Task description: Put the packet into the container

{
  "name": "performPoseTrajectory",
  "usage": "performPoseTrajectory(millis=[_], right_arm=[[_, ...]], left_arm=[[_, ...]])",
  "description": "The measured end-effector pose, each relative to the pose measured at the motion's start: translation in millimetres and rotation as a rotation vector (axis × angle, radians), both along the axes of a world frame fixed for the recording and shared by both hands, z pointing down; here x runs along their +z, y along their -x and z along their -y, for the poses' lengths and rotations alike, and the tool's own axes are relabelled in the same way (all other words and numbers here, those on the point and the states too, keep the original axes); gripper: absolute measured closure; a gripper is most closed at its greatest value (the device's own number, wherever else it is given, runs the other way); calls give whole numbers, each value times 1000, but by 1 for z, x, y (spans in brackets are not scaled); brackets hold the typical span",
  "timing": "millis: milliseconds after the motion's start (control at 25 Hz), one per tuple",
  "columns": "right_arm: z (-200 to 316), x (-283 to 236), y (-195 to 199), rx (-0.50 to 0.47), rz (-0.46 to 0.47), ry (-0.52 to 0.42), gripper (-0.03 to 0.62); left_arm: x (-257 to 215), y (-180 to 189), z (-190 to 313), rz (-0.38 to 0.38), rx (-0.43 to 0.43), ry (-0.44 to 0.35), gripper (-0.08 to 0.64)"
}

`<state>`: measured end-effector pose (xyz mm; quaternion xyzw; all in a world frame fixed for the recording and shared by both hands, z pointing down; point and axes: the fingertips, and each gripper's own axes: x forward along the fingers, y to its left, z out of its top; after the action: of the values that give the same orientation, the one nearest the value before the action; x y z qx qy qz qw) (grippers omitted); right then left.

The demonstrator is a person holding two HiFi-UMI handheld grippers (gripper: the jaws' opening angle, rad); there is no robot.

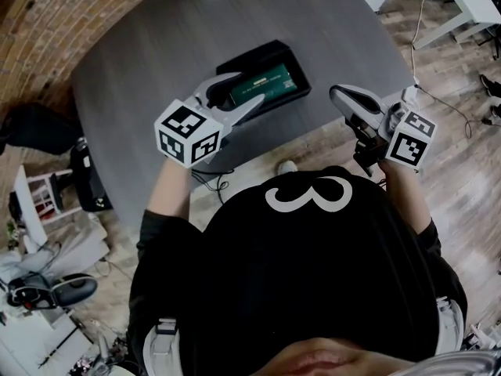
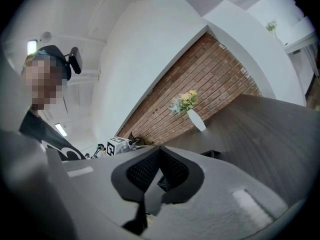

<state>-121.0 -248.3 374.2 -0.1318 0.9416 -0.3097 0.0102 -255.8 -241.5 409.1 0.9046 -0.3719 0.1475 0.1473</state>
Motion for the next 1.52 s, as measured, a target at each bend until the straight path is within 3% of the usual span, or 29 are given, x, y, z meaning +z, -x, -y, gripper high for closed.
performPoseTrajectory(millis=[120,320,440,600,800,960,1200,1520], right_arm=[[0,-18,13,-28,9,-61,591],[-7,-41,43,-97,29,-144,591],[-19,-47,61,-146,21,-177,591],[-29,-49,75,-178,21,-180,591],[-33,-49,82,-186,9,-223,591],[-35,-44,88,-202,-26,-257,592],[-30,-36,90,-194,-36,-237,592],[-28,-28,89,-195,-44,-218,591]], left_arm=[[-50,2,-13,-122,-74,-34,440],[-99,7,-38,-321,-154,-55,561],[-103,8,-52,-400,-191,-33,557],[-87,16,-58,-342,-296,-7,548],[-70,21,-62,-264,-373,-35,548],[-61,25,-60,-224,-394,-47,548],[-53,30,-57,-184,-413,-39,548],[-50,29,-54,-241,-408,-30,548]])
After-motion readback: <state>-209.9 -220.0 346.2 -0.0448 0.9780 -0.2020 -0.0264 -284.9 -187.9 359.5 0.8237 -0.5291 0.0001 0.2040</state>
